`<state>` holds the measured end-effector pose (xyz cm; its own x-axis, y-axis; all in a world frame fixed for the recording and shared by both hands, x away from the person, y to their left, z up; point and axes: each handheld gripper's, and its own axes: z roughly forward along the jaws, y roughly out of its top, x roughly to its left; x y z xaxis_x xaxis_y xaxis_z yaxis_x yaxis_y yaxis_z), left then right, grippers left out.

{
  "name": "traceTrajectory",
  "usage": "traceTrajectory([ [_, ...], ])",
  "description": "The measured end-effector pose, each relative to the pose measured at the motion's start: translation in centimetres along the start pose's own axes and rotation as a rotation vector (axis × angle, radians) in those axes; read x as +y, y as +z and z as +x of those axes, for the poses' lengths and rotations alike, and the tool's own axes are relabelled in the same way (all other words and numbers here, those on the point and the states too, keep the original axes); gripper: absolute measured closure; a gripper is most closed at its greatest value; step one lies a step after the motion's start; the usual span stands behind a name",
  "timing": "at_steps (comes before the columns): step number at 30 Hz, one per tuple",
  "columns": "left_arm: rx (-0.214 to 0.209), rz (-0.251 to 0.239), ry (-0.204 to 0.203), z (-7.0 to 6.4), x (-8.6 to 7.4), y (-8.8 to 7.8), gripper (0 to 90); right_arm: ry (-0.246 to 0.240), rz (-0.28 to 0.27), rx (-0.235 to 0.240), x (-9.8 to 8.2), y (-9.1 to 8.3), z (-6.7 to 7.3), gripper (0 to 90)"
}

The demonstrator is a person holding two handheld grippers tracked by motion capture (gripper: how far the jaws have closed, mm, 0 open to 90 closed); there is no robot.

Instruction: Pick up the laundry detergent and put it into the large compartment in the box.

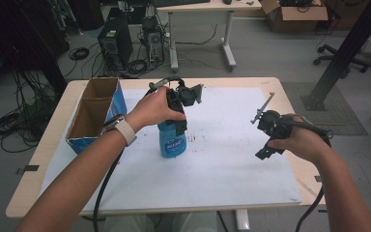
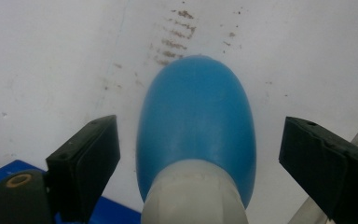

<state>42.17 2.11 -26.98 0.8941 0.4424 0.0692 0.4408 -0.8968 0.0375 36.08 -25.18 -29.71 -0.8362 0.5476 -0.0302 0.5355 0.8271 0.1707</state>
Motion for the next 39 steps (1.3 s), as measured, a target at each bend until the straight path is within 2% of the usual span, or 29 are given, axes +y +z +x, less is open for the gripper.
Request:
traceTrajectory([
  [26, -0.003, 0.016, 0.004, 0.19, -0.31, 0.13, 28.4, 0.002, -0.002, 0.0, -0.01, -0.16, 0.0, 9.4],
  [39, 0.009, 0.006, -0.003, 0.13, -0.24, 0.24, 34.5, 0.004, -0.002, 0.002, -0.15, 0.0, 0.0, 9.4],
])
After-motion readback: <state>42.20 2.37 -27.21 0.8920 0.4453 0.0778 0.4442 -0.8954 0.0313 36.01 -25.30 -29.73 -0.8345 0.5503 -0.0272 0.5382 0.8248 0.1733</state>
